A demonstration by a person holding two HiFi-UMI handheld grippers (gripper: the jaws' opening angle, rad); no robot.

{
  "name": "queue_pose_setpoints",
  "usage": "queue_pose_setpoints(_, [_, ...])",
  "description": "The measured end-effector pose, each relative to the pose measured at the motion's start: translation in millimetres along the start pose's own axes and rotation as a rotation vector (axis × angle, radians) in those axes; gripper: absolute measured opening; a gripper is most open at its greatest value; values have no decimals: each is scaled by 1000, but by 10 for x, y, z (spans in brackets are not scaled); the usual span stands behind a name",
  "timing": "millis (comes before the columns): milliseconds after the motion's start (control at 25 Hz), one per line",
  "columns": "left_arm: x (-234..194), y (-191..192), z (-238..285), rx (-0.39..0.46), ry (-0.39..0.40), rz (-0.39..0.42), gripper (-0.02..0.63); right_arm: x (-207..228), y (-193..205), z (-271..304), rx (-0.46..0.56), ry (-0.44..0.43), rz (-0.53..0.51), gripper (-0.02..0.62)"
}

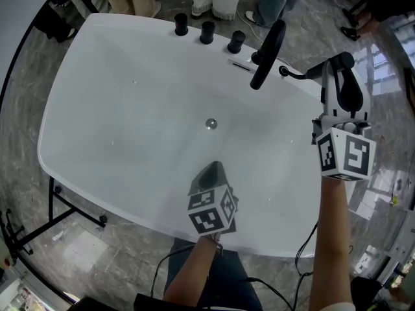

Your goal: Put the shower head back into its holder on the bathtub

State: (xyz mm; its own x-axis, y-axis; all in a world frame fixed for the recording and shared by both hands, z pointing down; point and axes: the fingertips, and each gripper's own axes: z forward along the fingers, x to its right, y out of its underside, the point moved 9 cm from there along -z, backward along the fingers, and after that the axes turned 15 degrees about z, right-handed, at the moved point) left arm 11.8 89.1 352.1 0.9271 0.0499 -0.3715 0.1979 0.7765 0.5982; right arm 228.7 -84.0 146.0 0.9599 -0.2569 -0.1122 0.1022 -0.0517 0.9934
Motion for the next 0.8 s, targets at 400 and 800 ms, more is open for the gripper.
queue_pose_setpoints(400, [8, -10, 27, -5, 0, 11, 3, 25, 85, 56, -19, 5, 1, 124])
queue_pose_setpoints(800, [31, -9, 79, -11, -5, 16, 3, 79, 164, 125, -33, 0, 7, 123])
